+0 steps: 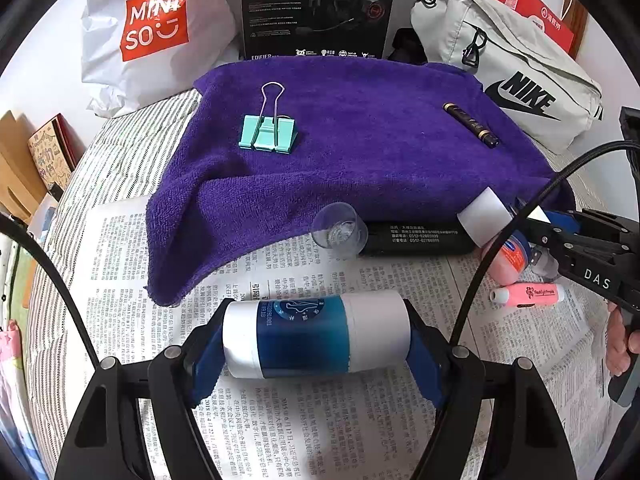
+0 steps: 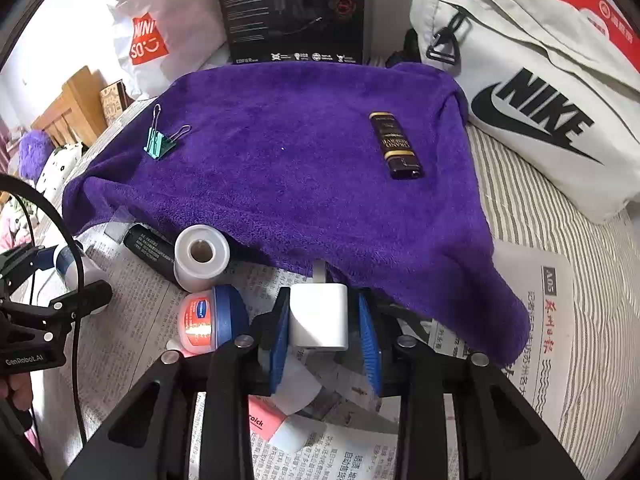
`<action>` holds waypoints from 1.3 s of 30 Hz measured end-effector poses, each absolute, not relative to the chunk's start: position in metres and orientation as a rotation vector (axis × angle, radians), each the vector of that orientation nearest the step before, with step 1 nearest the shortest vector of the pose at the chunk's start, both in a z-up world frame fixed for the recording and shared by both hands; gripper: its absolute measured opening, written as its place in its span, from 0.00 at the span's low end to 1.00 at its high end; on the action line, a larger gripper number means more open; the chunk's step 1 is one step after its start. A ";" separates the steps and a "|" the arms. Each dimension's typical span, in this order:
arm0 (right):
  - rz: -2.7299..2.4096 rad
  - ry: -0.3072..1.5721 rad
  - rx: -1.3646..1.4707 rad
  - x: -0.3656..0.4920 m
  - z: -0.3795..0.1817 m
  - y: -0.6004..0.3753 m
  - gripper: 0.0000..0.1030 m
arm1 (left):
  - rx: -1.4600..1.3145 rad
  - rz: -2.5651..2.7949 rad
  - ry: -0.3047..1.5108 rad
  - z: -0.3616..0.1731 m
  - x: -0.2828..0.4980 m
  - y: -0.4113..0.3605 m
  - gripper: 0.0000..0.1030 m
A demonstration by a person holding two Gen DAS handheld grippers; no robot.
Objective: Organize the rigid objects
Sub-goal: 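Grasp the white charger plug with the right tool while the left tool holds the bottle, then carry the bottle and plug onto the purple towel and open both tools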
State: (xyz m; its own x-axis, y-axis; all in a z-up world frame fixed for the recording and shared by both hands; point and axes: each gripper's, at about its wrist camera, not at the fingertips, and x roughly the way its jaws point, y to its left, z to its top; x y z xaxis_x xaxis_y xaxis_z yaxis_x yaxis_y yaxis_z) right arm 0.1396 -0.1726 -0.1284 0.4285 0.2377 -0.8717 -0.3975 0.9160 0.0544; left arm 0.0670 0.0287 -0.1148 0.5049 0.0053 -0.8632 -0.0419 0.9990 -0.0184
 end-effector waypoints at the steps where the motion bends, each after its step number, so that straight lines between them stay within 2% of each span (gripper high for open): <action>1: 0.407 1.060 -0.165 0.139 -0.128 -0.173 0.25 | -0.038 0.029 1.041 -0.115 0.067 0.029 0.74; 19: 0.400 1.044 -0.067 0.131 -0.099 -0.213 0.25 | -0.081 0.031 1.003 -0.095 0.059 0.052 0.74; 39: 0.409 1.017 -0.067 0.149 -0.086 -0.215 0.25 | -0.099 0.033 0.961 -0.072 0.079 0.070 0.74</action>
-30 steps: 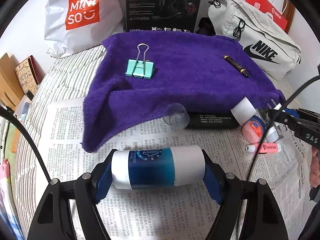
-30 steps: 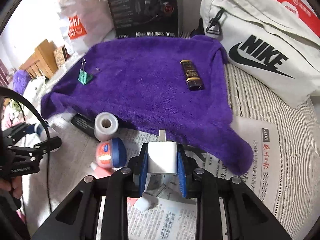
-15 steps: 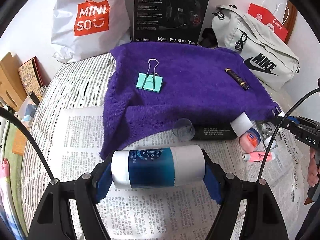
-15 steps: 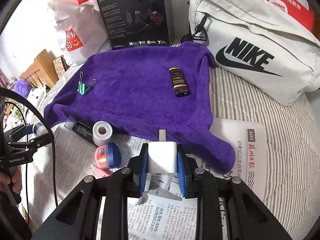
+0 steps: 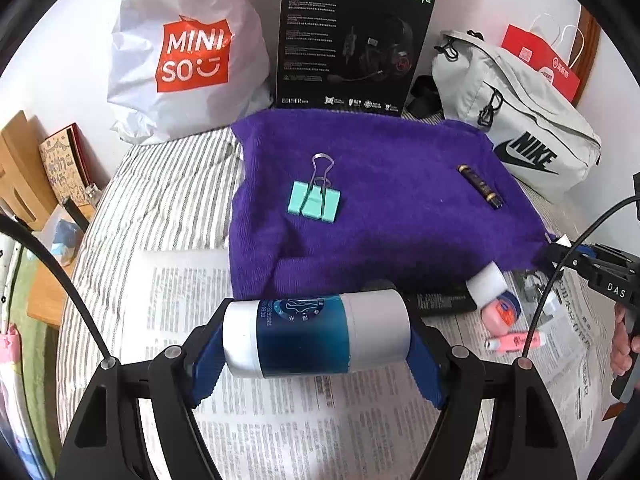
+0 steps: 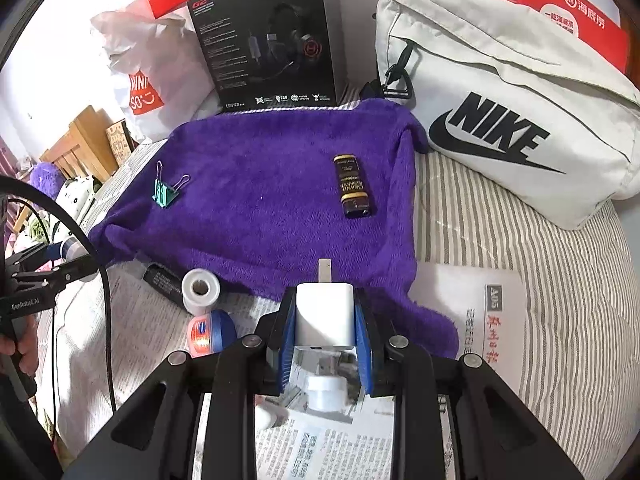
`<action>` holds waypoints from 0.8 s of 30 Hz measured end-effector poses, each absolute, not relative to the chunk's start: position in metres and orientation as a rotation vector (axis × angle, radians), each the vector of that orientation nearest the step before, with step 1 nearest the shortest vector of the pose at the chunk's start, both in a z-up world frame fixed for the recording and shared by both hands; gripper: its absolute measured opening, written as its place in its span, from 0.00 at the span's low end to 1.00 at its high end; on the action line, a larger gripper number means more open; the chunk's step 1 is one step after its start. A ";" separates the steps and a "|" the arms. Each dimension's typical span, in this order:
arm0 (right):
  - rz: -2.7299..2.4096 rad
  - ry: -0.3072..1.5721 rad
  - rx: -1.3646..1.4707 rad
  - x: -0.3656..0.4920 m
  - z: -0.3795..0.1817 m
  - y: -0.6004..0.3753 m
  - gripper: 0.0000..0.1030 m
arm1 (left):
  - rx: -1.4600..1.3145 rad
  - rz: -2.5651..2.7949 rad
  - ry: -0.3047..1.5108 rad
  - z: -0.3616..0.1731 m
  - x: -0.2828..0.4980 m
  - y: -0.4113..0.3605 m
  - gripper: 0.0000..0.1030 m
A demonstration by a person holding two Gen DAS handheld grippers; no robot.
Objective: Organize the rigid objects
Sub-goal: 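Carry the bottle and plug onto the purple towel and open both tools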
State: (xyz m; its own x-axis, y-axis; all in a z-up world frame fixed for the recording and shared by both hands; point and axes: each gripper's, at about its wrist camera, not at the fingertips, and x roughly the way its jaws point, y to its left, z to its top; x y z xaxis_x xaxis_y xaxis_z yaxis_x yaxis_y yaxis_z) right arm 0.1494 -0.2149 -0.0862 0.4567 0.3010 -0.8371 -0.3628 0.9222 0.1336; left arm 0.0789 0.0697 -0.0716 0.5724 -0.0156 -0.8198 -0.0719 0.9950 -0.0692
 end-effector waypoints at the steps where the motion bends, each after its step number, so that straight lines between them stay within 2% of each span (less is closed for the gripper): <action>1: 0.408 1.015 -0.071 0.152 -0.085 -0.215 0.25 | -0.101 0.032 0.962 -0.071 0.082 0.071 0.74; 12: 0.409 1.015 -0.090 0.188 -0.081 -0.207 0.25 | -0.083 0.027 0.964 -0.066 0.114 0.074 0.74; 24: 0.405 1.066 -0.117 0.214 -0.099 -0.196 0.25 | -0.044 0.010 1.014 -0.078 0.155 0.068 0.74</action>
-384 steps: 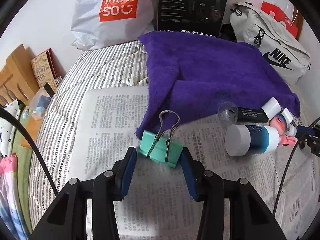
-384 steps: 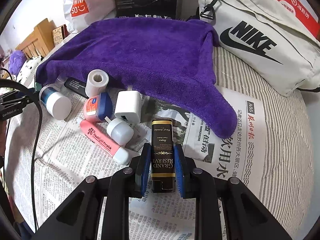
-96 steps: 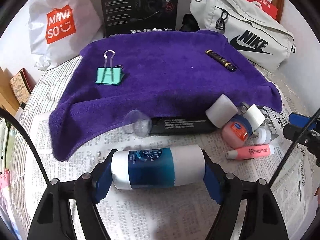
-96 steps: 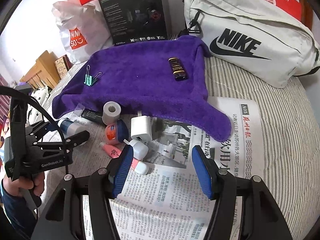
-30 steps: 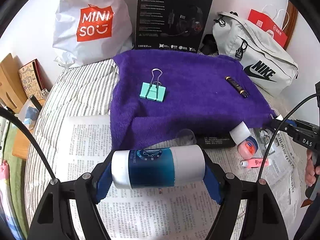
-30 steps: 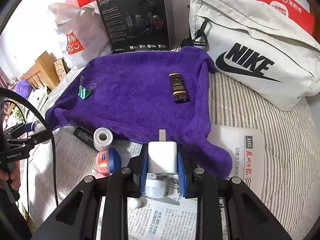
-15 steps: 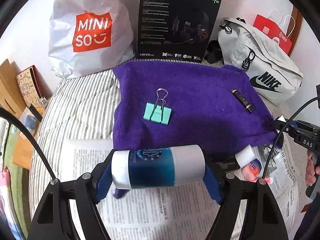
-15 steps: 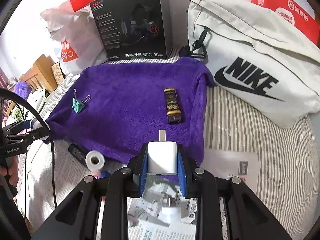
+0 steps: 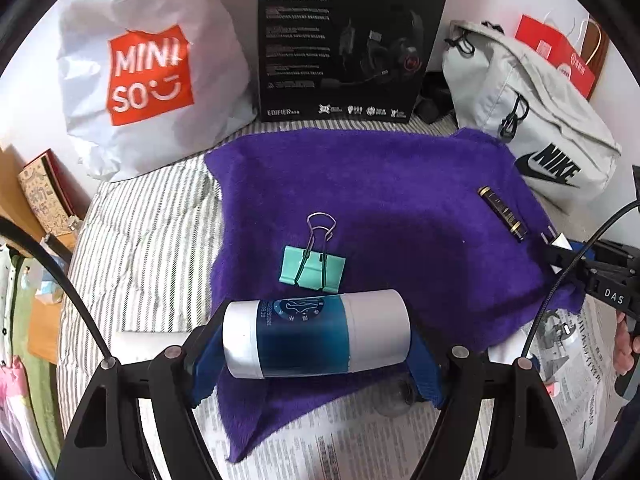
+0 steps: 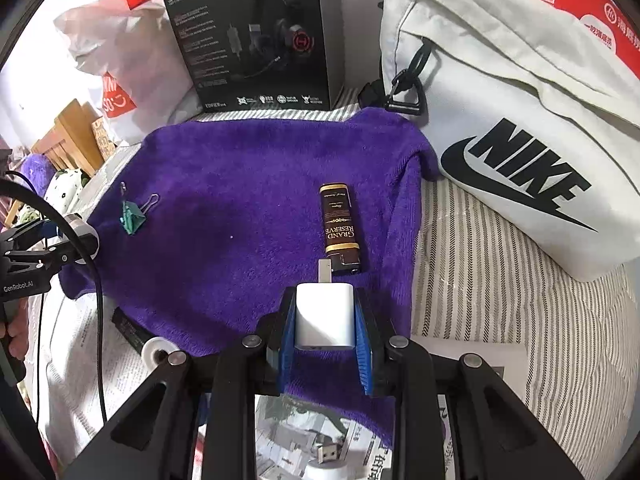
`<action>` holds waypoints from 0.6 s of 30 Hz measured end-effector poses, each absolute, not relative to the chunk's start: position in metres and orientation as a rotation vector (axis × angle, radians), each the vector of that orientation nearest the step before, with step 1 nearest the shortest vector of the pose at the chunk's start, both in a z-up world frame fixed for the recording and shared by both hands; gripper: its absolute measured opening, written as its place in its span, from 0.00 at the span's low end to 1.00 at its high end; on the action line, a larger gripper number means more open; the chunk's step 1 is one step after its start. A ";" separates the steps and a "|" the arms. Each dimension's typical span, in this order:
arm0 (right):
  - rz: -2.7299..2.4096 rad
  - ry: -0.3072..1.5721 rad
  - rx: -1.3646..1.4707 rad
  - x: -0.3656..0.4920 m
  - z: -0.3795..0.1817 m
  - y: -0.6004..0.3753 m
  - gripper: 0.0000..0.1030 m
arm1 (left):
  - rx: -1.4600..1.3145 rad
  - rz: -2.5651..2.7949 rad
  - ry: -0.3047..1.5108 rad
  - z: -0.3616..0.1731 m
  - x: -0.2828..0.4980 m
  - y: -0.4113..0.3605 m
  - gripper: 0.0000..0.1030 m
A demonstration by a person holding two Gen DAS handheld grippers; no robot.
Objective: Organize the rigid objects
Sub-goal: 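Carry the bottle and plug onto the purple towel and open both tools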
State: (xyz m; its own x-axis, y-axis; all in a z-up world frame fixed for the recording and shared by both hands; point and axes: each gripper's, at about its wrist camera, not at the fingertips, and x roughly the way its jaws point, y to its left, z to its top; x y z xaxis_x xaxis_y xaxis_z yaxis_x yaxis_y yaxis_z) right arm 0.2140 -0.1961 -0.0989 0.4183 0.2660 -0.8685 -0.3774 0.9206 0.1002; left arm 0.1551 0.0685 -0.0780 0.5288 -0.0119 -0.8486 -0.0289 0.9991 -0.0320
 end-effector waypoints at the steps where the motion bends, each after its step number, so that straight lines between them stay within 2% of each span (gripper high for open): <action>1: 0.405 1.070 -0.118 0.216 -0.101 -0.195 0.25 | -0.038 0.012 1.018 -0.080 0.159 0.068 0.74; 18: 0.408 1.124 -0.164 0.228 -0.120 -0.184 0.25 | 0.008 -0.016 1.074 -0.094 0.185 0.056 0.74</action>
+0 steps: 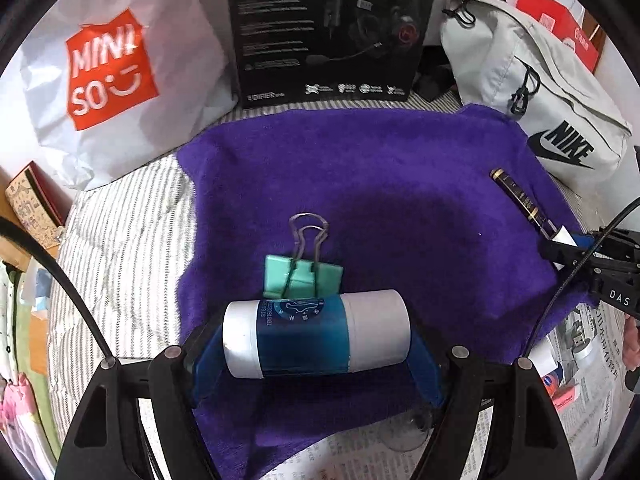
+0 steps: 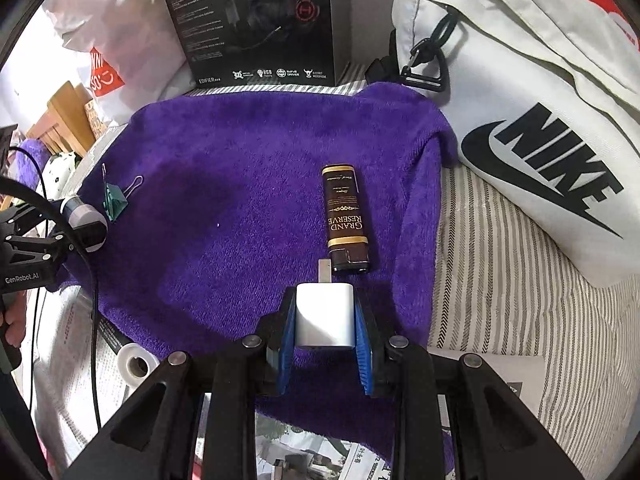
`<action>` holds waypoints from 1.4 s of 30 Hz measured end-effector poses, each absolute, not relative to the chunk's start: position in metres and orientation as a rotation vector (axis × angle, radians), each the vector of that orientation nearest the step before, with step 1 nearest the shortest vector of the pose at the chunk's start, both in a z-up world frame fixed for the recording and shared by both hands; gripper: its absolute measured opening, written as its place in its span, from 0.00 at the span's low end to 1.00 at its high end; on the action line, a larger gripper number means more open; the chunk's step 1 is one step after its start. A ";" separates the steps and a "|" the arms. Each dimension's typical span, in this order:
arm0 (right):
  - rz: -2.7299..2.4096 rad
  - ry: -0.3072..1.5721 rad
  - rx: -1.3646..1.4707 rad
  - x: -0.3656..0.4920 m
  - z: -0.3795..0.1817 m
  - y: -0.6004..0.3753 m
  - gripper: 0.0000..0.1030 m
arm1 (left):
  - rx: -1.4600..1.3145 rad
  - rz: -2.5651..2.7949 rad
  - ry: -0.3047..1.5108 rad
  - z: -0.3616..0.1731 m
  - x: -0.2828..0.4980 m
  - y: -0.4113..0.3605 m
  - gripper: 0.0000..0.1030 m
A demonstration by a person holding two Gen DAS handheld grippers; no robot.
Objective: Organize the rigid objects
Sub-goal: 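Carry the bottle and plug onto the purple towel and open both tools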
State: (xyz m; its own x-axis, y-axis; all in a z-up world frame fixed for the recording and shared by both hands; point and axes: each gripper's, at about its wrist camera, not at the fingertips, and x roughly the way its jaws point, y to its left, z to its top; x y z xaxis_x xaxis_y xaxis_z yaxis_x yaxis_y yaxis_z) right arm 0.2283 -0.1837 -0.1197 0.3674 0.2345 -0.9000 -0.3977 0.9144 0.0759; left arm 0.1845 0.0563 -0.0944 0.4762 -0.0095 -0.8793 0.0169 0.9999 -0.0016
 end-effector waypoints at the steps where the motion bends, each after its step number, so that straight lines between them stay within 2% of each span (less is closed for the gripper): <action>1: 0.408 1.124 -0.166 0.228 -0.120 -0.183 0.25 | 0.017 -0.015 1.081 -0.097 0.187 0.054 0.74; 30: 0.442 1.099 -0.201 0.229 -0.126 -0.177 0.26 | 0.066 -0.011 1.103 -0.109 0.193 0.047 0.76; 35: 0.456 1.110 -0.175 0.228 -0.123 -0.181 0.34 | 0.059 -0.002 1.124 -0.108 0.194 0.048 0.77; 37: 0.454 1.107 -0.179 0.227 -0.120 -0.181 0.43 | 0.047 0.001 1.130 -0.108 0.193 0.049 0.79; 39: 0.454 1.097 -0.179 0.224 -0.117 -0.183 0.45 | 0.025 -0.024 1.137 -0.107 0.191 0.050 0.86; 42: 0.455 1.097 -0.168 0.222 -0.112 -0.186 0.45 | 0.006 -0.035 1.142 -0.105 0.187 0.050 0.88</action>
State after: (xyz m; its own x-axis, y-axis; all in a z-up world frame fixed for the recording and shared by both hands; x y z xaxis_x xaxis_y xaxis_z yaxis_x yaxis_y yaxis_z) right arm 0.2218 -0.1856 -0.1123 0.3754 0.2713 -0.8863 -0.4349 0.8960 0.0900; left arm 0.1874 0.0504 -0.1048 0.4149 -0.0244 -0.9095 0.0309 0.9994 -0.0128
